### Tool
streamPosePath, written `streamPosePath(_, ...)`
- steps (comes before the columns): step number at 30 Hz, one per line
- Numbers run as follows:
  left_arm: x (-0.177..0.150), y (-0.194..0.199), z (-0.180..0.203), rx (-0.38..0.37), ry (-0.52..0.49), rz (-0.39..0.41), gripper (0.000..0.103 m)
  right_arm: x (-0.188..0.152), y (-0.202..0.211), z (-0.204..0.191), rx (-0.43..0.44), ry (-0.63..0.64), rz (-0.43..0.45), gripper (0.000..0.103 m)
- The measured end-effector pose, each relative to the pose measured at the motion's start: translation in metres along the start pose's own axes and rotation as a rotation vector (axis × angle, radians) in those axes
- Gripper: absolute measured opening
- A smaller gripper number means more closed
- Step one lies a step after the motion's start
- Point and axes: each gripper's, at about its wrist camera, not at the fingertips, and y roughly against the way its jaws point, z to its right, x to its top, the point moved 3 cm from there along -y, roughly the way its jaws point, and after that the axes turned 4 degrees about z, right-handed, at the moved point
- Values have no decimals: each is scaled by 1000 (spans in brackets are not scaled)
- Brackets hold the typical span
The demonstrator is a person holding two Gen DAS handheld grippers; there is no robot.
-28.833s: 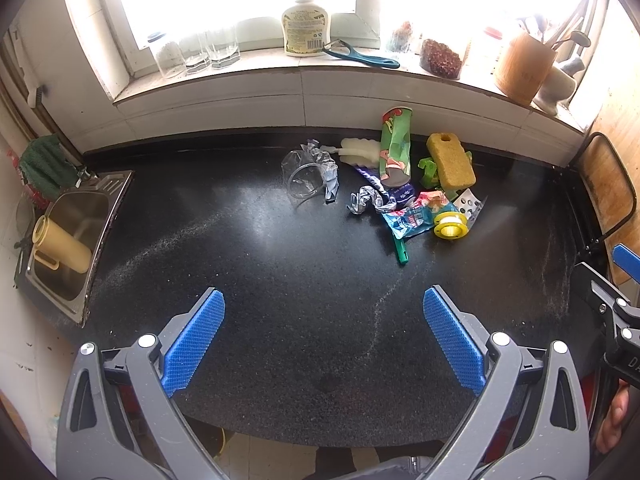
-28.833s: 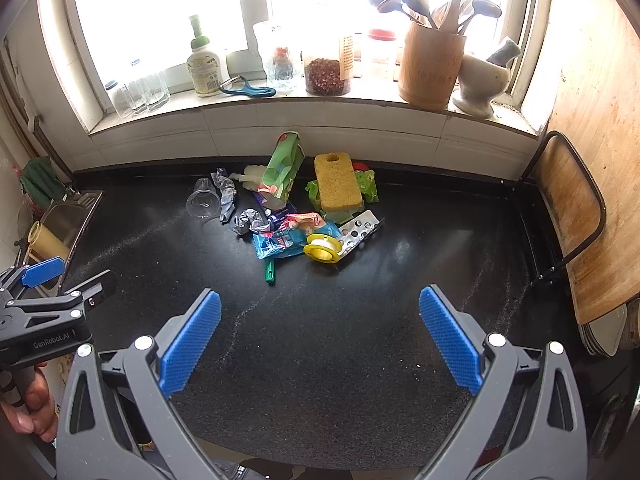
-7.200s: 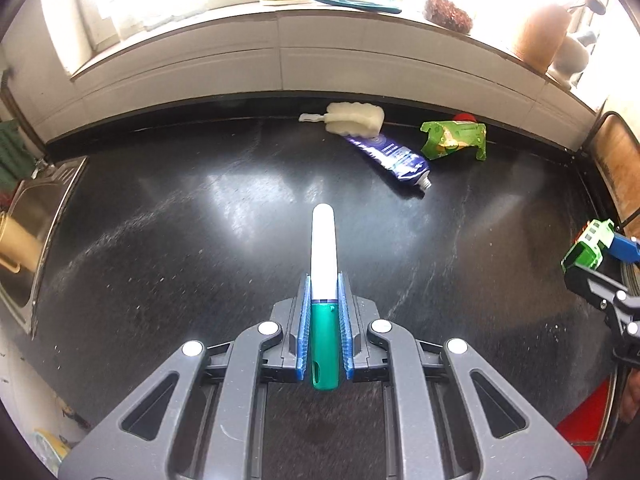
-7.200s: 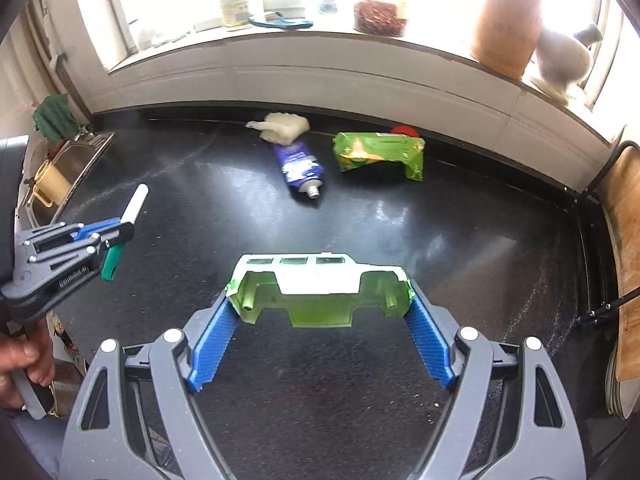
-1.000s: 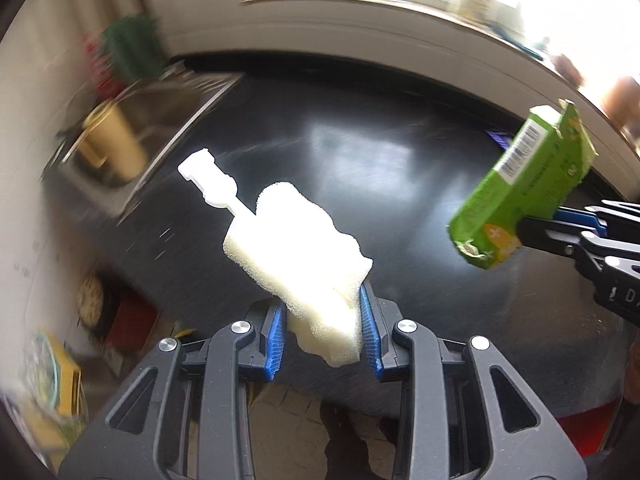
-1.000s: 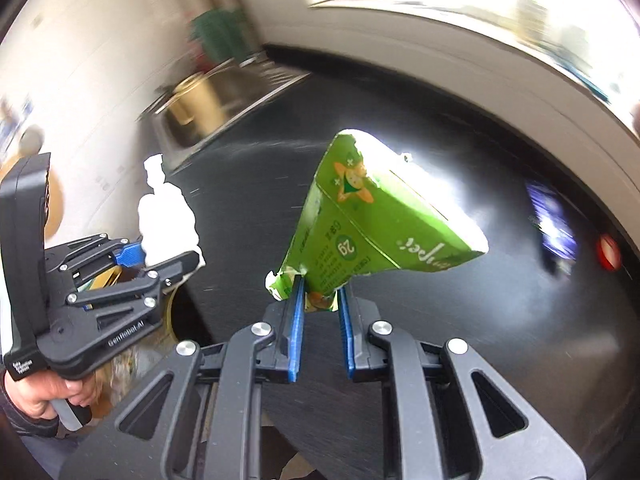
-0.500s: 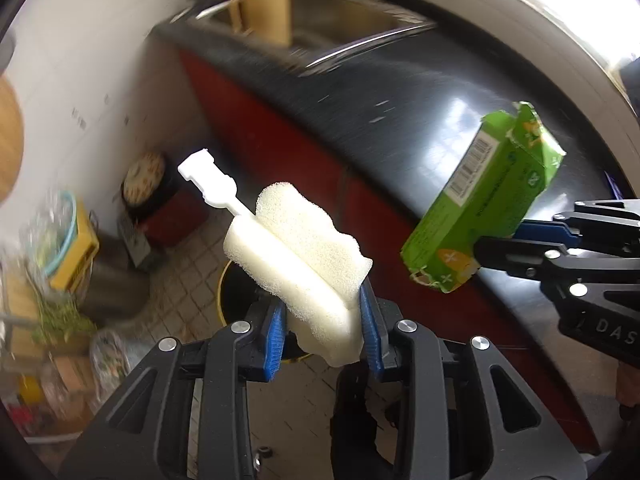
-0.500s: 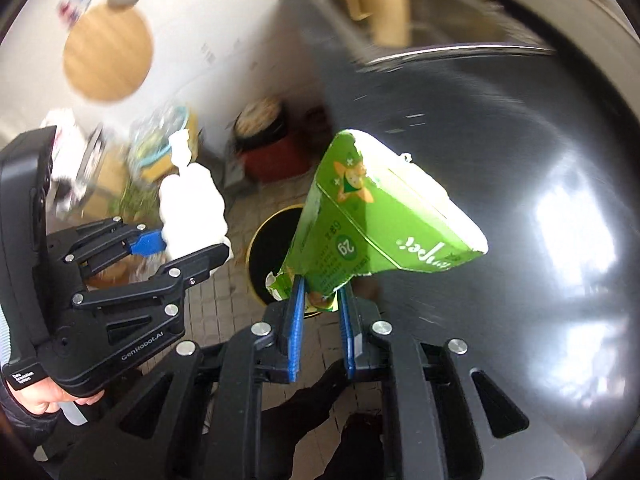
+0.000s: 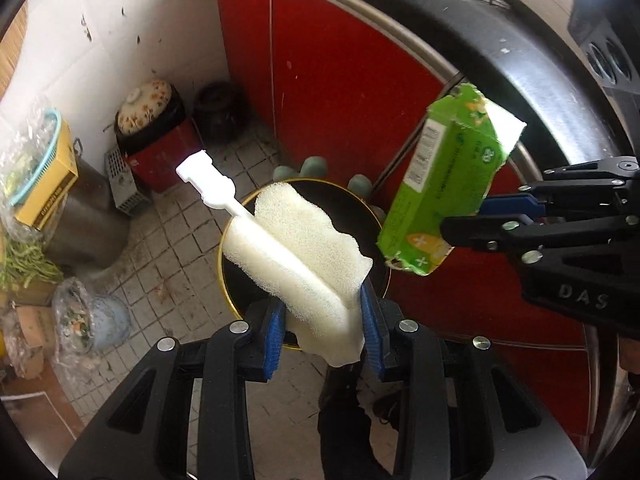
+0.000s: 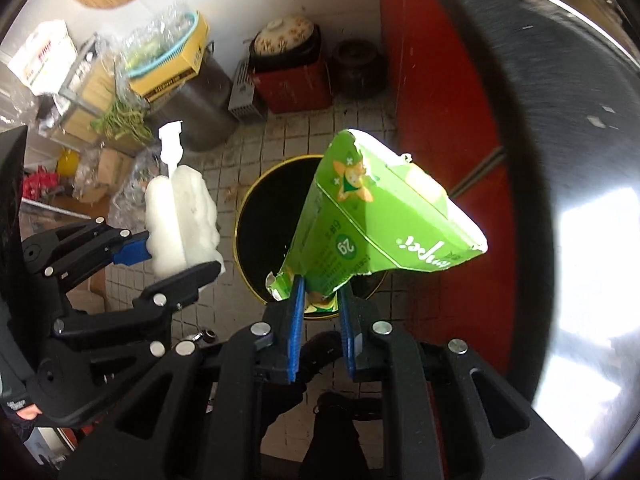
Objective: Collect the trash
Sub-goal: 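Carry the sponge and carton over the black bin and open both tools, then swing both tools back over the counter toward the last items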
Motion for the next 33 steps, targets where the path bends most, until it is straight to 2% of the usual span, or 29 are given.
streamPosePath(4,-5,-18,-1,-16,3,-12,34,6,-21,-5,-16,17,-29,17)
streamPosePath(8,-8,-24,-2,-30,3,-25,39,7,-21,-10,-34,40,-37,18)
streamPosePath(11,-6,-22,-1,-28,-13,-23,54,11,-17,-13,-40,42,-38,19)
streamPosePath(13,-5,-22,-2,-24,-15,-21,67,14,-16,-13,-41,48,-41,27)
streamPosePath(15,-3,-21,-4,-25,-17,-23,68,17,-13,-14,-36,48,-36,52)
streamPosePath(17,-2,-17,-5,-29,-15,-20,73,18,-7,-13,-36,43,-10,63)
streamPosePath(20,0,-5,-3,-31,-32,-10,76,16,8,-12,-30,22,9,64)
streamPosePath(22,2,9,1,-6,-61,1,79,13,27,-10,-33,8,40,70)
streamPosePath(24,7,30,11,80,-117,37,81,7,58,-4,-53,-18,100,80)
streamPosePath(26,16,54,25,102,-164,82,81,-4,94,7,-77,-56,169,87)
streamPosePath(29,31,85,54,90,-222,138,86,-42,167,35,-190,-151,311,94)
streamPosePath(31,45,112,84,102,-264,221,96,-70,203,53,-268,-201,362,94)
streamPosePath(33,59,131,118,63,-272,276,96,-107,241,76,-372,-283,402,96)
